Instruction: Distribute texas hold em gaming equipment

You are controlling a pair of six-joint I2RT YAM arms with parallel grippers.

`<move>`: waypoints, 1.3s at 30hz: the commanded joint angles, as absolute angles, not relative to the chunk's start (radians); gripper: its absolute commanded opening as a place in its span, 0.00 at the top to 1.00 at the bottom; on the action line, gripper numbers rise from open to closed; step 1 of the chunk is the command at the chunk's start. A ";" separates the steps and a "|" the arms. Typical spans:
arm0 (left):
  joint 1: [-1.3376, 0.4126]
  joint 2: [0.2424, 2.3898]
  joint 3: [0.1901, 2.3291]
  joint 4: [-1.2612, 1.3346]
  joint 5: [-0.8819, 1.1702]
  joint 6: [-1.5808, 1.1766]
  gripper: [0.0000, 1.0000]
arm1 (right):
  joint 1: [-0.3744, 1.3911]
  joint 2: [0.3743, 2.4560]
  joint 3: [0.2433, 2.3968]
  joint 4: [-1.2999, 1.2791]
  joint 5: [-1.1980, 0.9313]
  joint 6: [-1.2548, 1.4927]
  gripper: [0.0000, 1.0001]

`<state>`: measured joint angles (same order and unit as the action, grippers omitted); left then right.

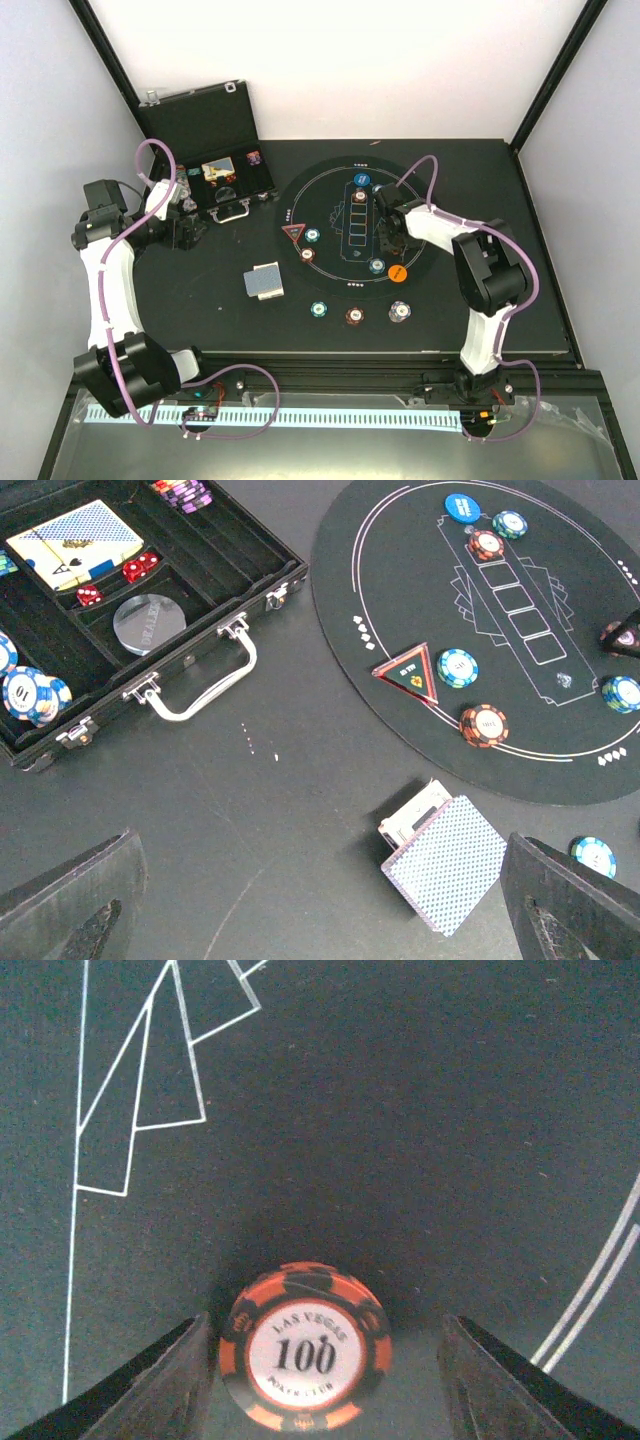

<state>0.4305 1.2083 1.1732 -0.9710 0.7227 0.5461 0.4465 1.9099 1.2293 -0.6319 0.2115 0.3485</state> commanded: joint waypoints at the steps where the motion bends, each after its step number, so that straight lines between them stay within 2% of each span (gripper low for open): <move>1: 0.435 1.187 1.180 -0.968 0.753 0.554 0.01 | 0.436 1.799 1.236 -0.679 0.236 0.355 0.33; 5: 0.434 1.186 1.180 -0.968 0.760 0.552 0.01 | 0.451 1.670 1.159 -0.694 0.234 0.379 0.23; 16: 0.434 1.195 1.181 -0.955 0.781 0.545 0.01 | 0.587 1.314 0.822 -0.771 0.148 0.528 0.14; 22: 0.434 1.199 1.181 -0.954 0.785 0.543 0.01 | 0.676 1.275 0.800 -0.792 0.113 0.591 0.10; 29: 0.434 1.193 1.178 -0.957 0.785 0.549 0.01 | 0.731 1.299 0.751 -0.784 0.114 0.639 0.12; 39: 0.434 1.192 1.183 -0.957 0.788 0.549 0.01 | 0.748 1.310 0.728 -0.779 0.121 0.651 0.28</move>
